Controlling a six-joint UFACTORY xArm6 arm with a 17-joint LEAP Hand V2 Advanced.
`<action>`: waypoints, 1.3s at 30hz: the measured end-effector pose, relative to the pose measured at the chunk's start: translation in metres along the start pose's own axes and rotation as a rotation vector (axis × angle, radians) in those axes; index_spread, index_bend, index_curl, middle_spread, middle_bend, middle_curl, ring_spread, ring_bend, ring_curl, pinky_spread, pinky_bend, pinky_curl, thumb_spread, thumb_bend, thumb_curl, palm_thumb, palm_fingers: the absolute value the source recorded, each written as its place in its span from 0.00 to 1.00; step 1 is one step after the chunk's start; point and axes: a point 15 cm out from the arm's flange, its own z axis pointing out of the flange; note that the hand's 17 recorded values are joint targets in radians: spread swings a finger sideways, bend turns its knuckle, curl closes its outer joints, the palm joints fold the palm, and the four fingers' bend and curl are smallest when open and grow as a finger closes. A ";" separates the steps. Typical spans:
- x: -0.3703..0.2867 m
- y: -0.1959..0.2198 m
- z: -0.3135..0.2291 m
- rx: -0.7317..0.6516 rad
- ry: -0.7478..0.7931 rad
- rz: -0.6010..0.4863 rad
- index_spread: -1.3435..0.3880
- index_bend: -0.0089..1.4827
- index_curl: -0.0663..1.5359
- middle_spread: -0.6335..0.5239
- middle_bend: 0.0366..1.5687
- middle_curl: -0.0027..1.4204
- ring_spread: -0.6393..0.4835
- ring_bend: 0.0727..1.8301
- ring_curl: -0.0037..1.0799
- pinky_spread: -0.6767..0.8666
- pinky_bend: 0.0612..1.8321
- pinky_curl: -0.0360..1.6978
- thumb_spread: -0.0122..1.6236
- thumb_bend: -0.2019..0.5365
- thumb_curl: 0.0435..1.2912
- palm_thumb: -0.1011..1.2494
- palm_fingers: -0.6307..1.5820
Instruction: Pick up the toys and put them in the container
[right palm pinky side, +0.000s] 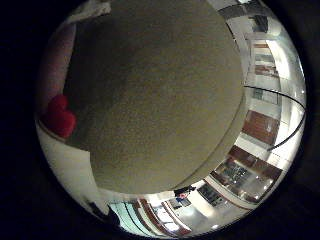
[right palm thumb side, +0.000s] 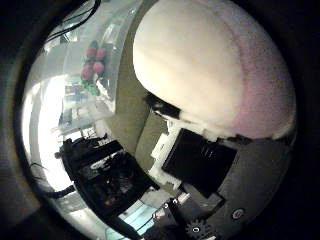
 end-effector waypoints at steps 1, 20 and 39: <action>0.005 0.002 -0.007 0.006 0.007 0.007 0.54 0.52 0.44 0.34 0.61 0.49 0.34 0.61 0.54 0.29 0.75 0.21 0.61 0.31 0.27 0.69 0.87; -0.018 0.002 -0.292 0.174 0.117 0.002 0.64 0.76 0.57 0.44 0.85 0.54 0.37 0.73 0.69 0.33 0.84 0.37 0.59 0.25 0.47 0.88 0.80; -0.305 -0.107 -0.422 0.354 -0.081 -0.242 0.64 0.77 0.56 0.44 0.87 0.51 0.38 0.74 0.70 0.33 0.79 0.45 0.57 0.25 0.52 0.88 0.80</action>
